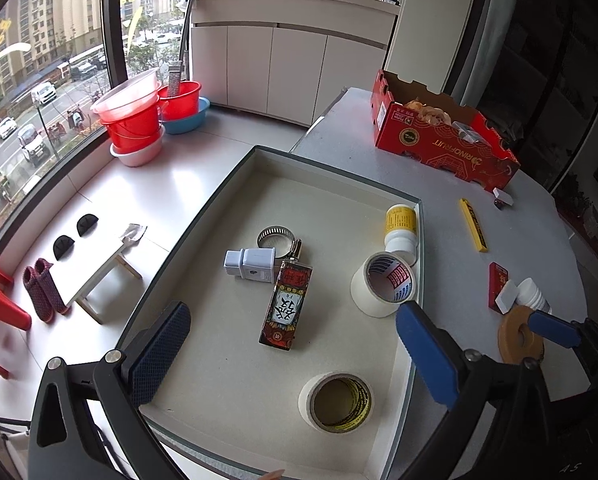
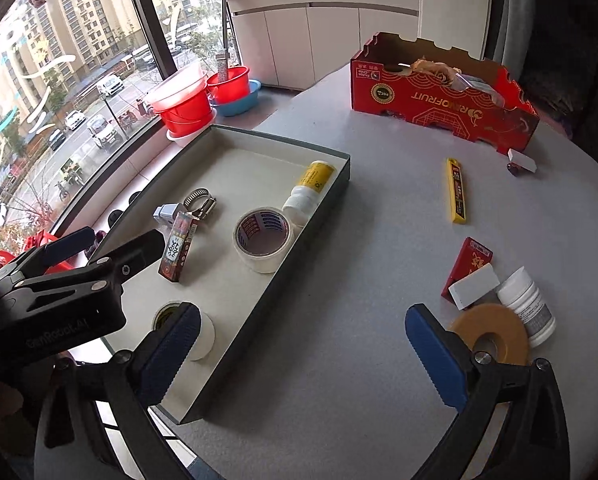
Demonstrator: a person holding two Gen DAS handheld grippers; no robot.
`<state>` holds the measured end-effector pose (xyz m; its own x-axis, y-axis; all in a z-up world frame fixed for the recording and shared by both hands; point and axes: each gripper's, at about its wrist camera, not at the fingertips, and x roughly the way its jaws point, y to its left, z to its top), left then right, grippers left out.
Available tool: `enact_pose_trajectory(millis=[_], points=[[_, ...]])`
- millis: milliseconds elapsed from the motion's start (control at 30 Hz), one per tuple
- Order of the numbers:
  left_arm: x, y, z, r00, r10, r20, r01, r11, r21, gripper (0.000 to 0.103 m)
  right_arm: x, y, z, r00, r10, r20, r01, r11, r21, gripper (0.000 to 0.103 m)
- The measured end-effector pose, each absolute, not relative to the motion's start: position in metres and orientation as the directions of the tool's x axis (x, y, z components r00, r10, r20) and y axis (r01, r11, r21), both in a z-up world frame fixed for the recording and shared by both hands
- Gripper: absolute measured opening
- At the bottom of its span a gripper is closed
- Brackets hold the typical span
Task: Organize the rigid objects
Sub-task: 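Move left tool over yellow utility knife while right tool approaches metal hose clamp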
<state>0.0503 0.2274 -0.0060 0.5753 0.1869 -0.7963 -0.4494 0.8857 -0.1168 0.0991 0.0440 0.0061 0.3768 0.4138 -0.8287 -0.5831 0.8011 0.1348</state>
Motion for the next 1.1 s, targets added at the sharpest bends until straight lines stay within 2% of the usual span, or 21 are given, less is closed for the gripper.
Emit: enact_pose_trajectory(millis=[767,1100], points=[[0.041,0.121,0.008,0.572,0.130,-0.810,-0.290,0.956,-0.052,0.103,0.078,-0.121,-0.010,0.414,0.362,-0.835,-0.285,0.923,0.259,0.103],[0.055,0.040,-0.022,0.515,0.055,-0.856,-0.151,0.988,-0.027,0.103,0.056,-0.204,-0.042,0.417,0.313,-0.853,-0.107,0.949,0.296,0.103]])
